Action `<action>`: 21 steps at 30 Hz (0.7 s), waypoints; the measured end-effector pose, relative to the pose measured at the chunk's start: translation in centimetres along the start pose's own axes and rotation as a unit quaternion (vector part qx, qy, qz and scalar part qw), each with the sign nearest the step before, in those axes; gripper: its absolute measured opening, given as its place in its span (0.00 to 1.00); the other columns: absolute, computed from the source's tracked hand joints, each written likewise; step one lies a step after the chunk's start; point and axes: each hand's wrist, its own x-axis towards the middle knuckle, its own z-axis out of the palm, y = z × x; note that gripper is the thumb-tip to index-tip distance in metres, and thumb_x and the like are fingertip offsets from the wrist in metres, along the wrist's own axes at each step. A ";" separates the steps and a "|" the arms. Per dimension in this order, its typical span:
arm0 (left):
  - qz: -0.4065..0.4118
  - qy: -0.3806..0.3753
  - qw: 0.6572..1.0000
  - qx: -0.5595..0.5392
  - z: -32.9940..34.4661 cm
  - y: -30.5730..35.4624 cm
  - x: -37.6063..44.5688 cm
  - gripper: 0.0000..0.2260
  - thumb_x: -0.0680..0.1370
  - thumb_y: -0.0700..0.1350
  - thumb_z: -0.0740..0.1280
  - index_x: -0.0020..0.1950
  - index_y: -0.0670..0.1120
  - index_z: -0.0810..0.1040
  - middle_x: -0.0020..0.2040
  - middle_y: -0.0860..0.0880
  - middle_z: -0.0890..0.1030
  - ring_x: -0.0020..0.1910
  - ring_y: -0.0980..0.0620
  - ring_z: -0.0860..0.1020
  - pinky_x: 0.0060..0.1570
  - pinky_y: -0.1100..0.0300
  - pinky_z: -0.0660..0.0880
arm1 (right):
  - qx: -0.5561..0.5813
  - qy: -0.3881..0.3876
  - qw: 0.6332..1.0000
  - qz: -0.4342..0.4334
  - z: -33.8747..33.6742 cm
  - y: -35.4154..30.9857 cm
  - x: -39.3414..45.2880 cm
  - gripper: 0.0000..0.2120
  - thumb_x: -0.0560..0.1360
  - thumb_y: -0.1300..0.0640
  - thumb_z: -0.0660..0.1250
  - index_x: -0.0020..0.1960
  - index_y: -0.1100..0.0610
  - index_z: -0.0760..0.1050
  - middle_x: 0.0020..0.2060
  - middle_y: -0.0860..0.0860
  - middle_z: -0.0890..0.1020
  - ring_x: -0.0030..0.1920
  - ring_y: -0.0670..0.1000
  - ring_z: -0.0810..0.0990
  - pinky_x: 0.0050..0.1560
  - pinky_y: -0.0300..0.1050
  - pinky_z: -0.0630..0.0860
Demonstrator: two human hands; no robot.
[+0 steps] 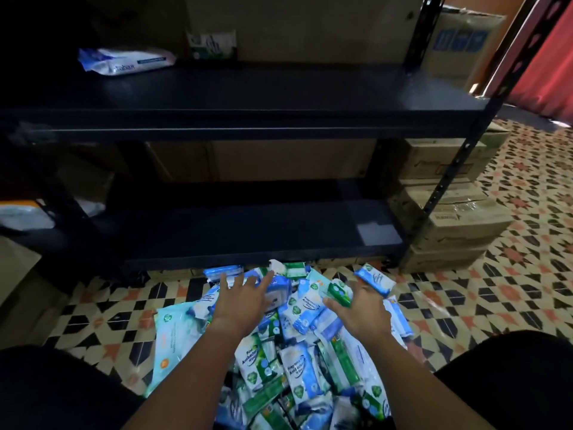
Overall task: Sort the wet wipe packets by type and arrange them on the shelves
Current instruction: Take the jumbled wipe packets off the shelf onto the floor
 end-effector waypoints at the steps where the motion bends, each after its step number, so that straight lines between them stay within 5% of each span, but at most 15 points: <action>1: -0.003 0.003 1.000 0.000 -0.1 -0.4 -0.2 0.28 0.85 0.55 0.53 0.82 0.55 0.44 0.77 0.47 0.66 0.78 0.41 0.60 0.75 0.34 0.51 | -0.009 -0.002 1.000 -0.006 0.0 -0.5 -0.1 0.41 0.71 0.27 0.66 0.75 0.50 0.68 0.63 0.55 0.79 0.63 0.59 0.77 0.57 0.56 0.78; 9: -0.037 0.063 0.997 0.034 -0.2 -2.8 -0.4 0.26 0.81 0.45 0.61 0.79 0.51 0.60 0.71 0.46 0.73 0.69 0.41 0.70 0.70 0.45 0.63 | -0.045 0.015 0.997 -0.059 0.5 -3.6 0.0 0.30 0.76 0.33 0.65 0.72 0.49 0.71 0.60 0.51 0.81 0.61 0.56 0.78 0.59 0.52 0.76; 13: -0.047 0.119 0.991 0.026 -1.7 -5.0 -0.1 0.24 0.76 0.44 0.68 0.73 0.49 0.72 0.59 0.47 0.80 0.57 0.42 0.76 0.57 0.48 0.73 | -0.015 0.047 0.991 -0.123 0.3 -6.4 0.6 0.25 0.77 0.36 0.66 0.69 0.49 0.75 0.58 0.51 0.82 0.59 0.56 0.78 0.57 0.53 0.76; 17: -0.020 0.246 0.968 0.036 -5.6 -8.3 1.3 0.17 0.71 0.44 0.74 0.60 0.46 0.80 0.45 0.46 0.80 0.43 0.41 0.76 0.39 0.49 0.73 | 0.013 0.119 0.969 -0.216 -1.8 -11.6 2.0 0.18 0.78 0.40 0.67 0.63 0.49 0.78 0.53 0.48 0.81 0.56 0.54 0.75 0.54 0.52 0.76; 21: -0.005 0.400 0.915 0.049 -12.8 -11.6 2.7 0.08 0.78 0.46 0.64 0.53 0.47 0.80 0.43 0.47 0.77 0.42 0.42 0.75 0.39 0.48 0.69 | 0.044 0.271 0.904 -0.328 -5.8 -18.4 3.9 0.10 0.75 0.47 0.72 0.52 0.51 0.82 0.42 0.47 0.79 0.47 0.55 0.75 0.46 0.51 0.75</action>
